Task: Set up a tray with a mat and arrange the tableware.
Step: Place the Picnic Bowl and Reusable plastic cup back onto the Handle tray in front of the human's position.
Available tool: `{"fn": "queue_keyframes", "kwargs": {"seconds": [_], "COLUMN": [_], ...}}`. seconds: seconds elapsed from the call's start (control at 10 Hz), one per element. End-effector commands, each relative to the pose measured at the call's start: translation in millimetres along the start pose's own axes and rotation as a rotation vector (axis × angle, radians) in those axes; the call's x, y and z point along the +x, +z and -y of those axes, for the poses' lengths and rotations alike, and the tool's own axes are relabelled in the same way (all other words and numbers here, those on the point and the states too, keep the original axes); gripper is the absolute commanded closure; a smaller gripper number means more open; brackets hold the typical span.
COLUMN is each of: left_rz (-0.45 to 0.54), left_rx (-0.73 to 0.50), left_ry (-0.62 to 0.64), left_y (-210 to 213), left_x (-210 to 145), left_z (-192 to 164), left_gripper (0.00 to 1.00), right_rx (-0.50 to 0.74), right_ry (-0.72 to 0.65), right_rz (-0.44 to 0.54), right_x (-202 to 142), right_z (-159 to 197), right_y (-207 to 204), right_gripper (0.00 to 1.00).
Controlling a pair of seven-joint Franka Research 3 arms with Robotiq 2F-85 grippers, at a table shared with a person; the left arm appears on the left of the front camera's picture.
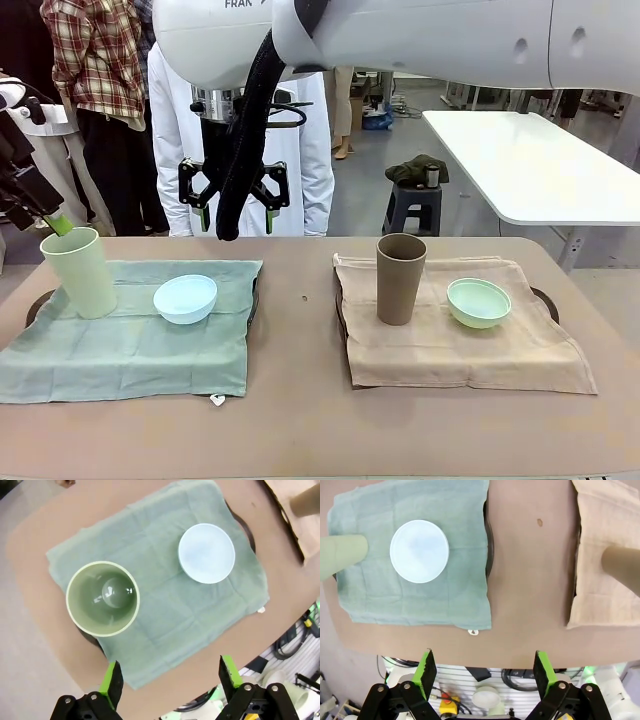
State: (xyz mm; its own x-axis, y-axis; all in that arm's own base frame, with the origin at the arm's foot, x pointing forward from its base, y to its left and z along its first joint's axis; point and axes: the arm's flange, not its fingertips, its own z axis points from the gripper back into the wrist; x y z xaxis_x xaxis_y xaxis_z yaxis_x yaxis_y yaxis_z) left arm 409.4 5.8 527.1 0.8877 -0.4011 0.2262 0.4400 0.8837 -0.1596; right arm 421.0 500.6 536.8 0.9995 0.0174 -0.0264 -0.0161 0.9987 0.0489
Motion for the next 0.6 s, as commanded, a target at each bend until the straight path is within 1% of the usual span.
{"fn": "queue_keyframes", "kwargs": {"seconds": [0.0,0.4,0.5], "left_rz": [0.003,0.003,0.000], "left_rx": [0.002,0.002,0.000], "left_ry": [-0.013,-0.013,0.000], "left_y": [-1,-1,0], "left_x": [0,0,0], "left_z": [-3,-3,0], "left_gripper": [0.00,0.00,0.00], "right_rx": [-0.001,0.000,0.003], "right_ry": [-0.001,0.000,0.037], "right_rz": [0.004,0.000,0.010], "right_x": [-1,0,1], "right_z": [2,0,12], "right_y": [0,0,-2], "right_gripper": [0.00,0.00,0.00]}}
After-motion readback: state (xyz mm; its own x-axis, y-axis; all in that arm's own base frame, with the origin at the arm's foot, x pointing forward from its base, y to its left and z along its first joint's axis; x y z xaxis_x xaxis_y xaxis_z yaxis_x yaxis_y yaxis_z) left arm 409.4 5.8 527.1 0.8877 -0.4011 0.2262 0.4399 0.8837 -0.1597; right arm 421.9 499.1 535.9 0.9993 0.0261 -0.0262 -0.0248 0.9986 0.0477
